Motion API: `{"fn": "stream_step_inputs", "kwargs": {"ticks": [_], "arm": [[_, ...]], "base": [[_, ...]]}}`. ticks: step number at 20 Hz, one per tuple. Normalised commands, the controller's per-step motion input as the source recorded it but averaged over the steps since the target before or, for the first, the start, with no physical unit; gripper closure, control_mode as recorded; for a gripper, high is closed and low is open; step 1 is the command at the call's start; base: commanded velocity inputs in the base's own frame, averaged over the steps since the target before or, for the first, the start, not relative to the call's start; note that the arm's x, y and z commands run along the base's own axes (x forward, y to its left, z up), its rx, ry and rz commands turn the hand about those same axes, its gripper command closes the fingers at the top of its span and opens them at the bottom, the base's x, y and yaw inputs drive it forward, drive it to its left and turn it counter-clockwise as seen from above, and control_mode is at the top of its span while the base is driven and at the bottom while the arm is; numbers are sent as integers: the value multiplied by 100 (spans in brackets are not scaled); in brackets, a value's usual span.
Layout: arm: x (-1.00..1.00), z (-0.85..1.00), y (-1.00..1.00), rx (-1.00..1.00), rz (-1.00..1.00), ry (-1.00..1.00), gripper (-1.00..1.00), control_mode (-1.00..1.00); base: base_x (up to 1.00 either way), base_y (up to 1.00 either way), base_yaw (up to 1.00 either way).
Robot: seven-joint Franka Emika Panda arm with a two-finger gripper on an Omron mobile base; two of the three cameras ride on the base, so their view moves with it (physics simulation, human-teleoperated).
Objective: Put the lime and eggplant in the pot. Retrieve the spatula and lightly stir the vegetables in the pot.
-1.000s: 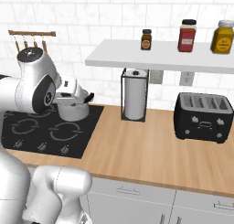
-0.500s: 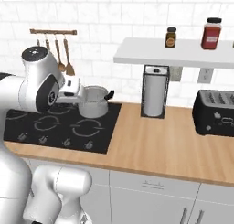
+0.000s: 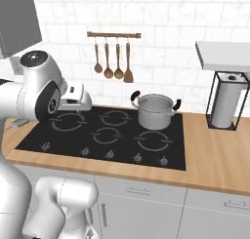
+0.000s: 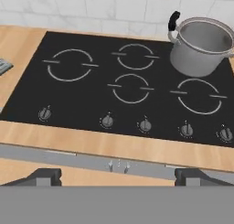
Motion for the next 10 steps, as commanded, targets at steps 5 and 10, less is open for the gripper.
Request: {"fn": "stream_step_inputs", "kwargs": {"ticks": [5, 10], "arm": [[0, 0, 0, 0, 0, 0, -100, 100], [0, 0, 0, 0, 0, 0, -100, 100]], "base": [[-15, 100, 0], [-17, 100, 0]]}}
